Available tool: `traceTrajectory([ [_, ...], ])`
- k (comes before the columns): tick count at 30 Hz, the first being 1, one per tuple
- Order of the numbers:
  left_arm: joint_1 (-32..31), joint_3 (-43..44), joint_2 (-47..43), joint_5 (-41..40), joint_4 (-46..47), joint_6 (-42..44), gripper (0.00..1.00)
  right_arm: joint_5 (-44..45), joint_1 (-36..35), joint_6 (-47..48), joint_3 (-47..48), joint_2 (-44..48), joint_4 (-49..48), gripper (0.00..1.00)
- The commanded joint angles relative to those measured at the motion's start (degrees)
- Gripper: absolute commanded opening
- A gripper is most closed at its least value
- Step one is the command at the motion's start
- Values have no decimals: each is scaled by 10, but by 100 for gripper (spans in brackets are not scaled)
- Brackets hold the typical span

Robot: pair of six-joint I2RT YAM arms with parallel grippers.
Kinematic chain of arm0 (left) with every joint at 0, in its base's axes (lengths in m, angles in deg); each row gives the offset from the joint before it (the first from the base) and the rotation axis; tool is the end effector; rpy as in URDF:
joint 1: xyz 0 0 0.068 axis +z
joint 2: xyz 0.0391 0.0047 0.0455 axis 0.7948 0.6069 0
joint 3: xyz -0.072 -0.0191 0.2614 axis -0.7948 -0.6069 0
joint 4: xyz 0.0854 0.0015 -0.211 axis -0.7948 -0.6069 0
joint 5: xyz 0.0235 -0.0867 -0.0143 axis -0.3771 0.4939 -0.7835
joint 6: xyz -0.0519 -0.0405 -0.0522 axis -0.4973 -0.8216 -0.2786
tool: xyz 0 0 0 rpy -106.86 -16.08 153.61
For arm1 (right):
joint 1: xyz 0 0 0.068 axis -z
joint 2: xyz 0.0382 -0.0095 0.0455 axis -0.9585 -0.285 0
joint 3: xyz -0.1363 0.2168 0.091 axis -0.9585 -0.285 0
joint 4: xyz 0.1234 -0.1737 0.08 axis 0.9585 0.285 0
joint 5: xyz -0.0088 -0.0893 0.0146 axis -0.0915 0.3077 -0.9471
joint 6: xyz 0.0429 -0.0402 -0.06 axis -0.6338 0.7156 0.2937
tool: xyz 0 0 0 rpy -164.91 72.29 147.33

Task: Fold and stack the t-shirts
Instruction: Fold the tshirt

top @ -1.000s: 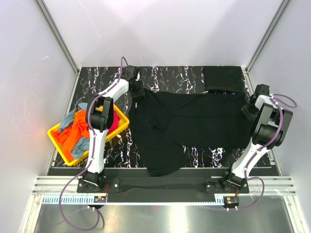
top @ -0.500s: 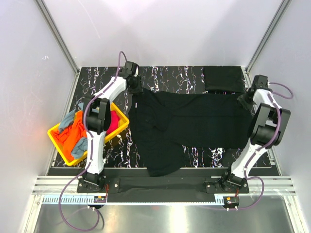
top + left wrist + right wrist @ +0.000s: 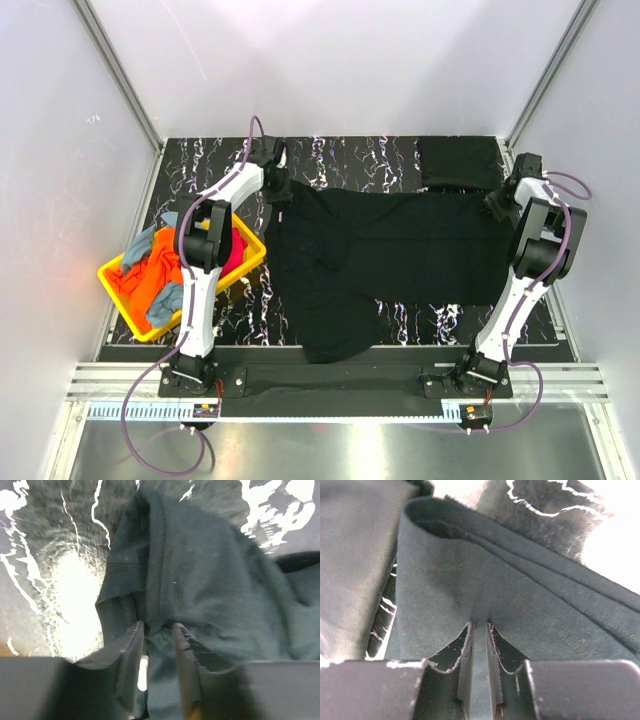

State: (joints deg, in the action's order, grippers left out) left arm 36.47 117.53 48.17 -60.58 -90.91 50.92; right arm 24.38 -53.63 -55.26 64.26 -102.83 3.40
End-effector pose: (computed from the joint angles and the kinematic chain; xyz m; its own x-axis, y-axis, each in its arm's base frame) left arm 0.4647 -0.1385 0.1543 -0.8844 -0.1079 -0.4540 -0.0090 0.9767 -0.2146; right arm 0.4167 -0.1510 0.1419 -0.3697 0.8542 -0.3656 0.8090 0.4894 0.3255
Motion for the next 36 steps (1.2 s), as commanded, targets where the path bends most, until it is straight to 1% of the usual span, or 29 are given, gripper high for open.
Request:
traceTrajectory([
  [1,5,12,13,5,-3,10,26,42,13,-28,1,-1,7,22],
  [3,7,14,15,6,-8,6,12,53,20,-32,-5,3,7,22],
  [4,9,9,13,-2,-9,-4,0,55,22,-32,-7,5,7,22],
  [9,15,-25,-19,-24,4,-67,0,56,27,-64,-38,19,0,21],
  [12,19,-35,-33,-1,19,-107,0,71,27,-94,-87,42,-22,21],
  [17,18,-62,-52,-10,27,-132,0,93,38,-127,-115,50,-23,20],
  [20,17,-115,-85,-25,72,-159,0,90,42,-120,-120,56,-36,20],
  [21,17,-121,-91,-22,81,-162,0,65,42,-107,-117,58,-48,20],
  [22,18,-111,-95,-3,85,-148,3,51,41,-96,-106,63,-55,21],
  [24,18,-93,-110,13,79,-125,27,22,40,-57,-79,81,-48,24],
  [26,18,-75,-141,13,68,-108,32,14,37,-23,-67,103,-18,28],
  [27,18,-67,-152,19,64,-89,38,14,37,-17,-68,134,-9,29],
  [28,18,-64,-164,20,58,-81,40,10,33,-10,-76,152,-7,30],
  [30,17,-66,-200,23,34,-59,41,1,23,4,-99,204,2,33],
  [32,17,-108,-249,27,31,-52,41,-21,11,8,-120,238,10,35],
  [33,16,-147,-266,34,31,-46,41,-28,-11,7,-139,267,13,37],
  [35,9,-190,-317,48,31,-33,39,-32,-44,4,-160,296,22,38],
  [36,-4,-233,-335,50,31,-17,39,-41,-82,-1,-184,323,23,39],
])
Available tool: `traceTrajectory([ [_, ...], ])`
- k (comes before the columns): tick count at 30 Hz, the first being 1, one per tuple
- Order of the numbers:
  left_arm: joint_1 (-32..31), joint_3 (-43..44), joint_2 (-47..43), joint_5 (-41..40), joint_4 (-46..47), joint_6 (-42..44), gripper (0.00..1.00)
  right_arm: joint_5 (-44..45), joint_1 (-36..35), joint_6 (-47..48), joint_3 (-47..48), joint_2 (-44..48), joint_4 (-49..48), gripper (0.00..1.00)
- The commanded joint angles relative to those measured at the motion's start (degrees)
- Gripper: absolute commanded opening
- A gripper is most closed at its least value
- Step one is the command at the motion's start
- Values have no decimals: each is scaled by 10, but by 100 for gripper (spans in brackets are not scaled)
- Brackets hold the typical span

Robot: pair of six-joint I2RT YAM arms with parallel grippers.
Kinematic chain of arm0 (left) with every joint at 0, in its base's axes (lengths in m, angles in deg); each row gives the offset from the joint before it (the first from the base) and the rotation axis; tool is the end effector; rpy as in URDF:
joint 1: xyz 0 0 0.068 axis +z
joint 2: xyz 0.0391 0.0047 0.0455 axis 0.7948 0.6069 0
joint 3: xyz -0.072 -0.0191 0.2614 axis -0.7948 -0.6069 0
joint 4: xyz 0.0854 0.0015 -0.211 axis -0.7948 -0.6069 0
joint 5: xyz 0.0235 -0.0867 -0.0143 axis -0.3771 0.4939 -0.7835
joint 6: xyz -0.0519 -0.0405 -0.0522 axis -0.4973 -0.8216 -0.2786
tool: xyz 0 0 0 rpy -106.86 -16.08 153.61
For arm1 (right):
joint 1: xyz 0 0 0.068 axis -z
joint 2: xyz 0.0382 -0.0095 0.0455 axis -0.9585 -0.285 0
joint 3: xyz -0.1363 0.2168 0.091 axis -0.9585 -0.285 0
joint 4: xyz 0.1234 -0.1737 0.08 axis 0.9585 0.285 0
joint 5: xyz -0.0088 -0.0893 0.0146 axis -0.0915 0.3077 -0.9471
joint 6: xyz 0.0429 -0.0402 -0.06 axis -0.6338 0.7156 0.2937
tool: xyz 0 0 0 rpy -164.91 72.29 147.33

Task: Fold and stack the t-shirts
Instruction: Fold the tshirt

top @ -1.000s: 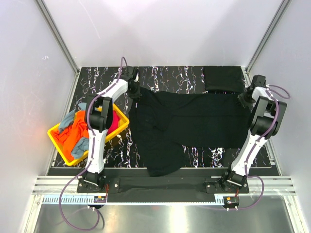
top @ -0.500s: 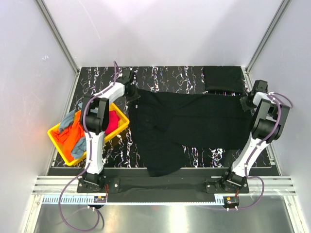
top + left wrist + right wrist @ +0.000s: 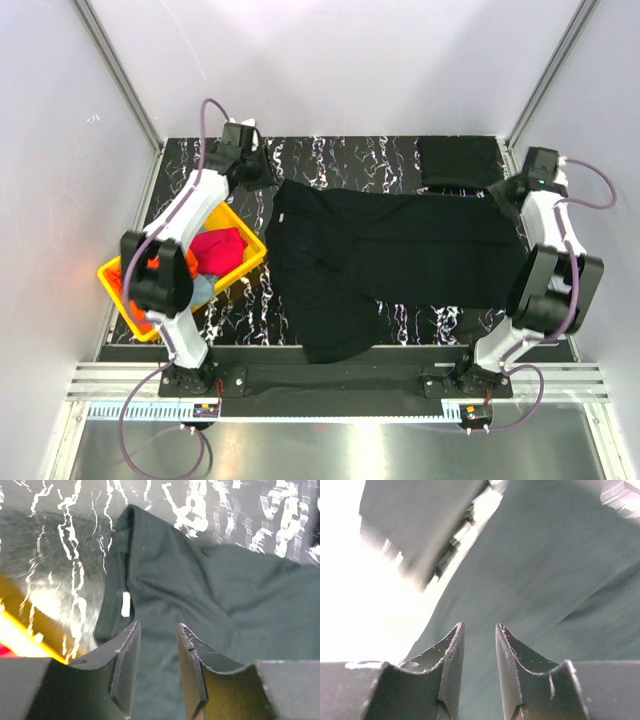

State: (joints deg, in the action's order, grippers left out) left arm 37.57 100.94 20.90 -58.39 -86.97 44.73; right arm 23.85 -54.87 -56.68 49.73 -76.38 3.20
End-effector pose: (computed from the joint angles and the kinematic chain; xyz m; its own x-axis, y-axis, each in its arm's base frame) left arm 0.3911 -0.1120 0.2764 -0.7565 -0.2599 -0.6001 -0.0248 0.9284 -0.3708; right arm 0.3451 -0.1161 0.2450 -0.2879 0.8314 -0.4753 0.7240 0.5138 0.4603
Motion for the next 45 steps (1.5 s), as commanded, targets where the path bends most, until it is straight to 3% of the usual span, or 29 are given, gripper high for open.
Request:
traceTrajectory([
  [1,-22,-91,-97,33,-8,51,37,-42,-93,5,-52,71,25,39],
  [4,-66,-166,-154,58,-15,72,37,-45,-180,-21,-109,110,25,38],
  [9,-166,-268,-214,-14,-17,24,38,-56,-326,-103,-166,124,2,37],
  [13,-178,-348,-240,-38,47,-49,40,-45,-415,-159,-192,119,-40,37],
  [18,-175,-375,-208,-48,84,-77,43,-52,-478,-204,-197,74,-76,37],
  [22,-158,-379,-162,-30,121,-90,42,-53,-506,-239,-184,32,-99,37],
  [31,-129,-398,-148,-30,150,-83,40,-50,-549,-289,-171,-22,-130,37],
  [36,-127,-409,-140,-34,168,-78,46,-45,-550,-309,-178,-34,-152,37],
  [45,-123,-401,-104,-27,184,-74,46,-46,-553,-310,-164,-54,-156,37],
])
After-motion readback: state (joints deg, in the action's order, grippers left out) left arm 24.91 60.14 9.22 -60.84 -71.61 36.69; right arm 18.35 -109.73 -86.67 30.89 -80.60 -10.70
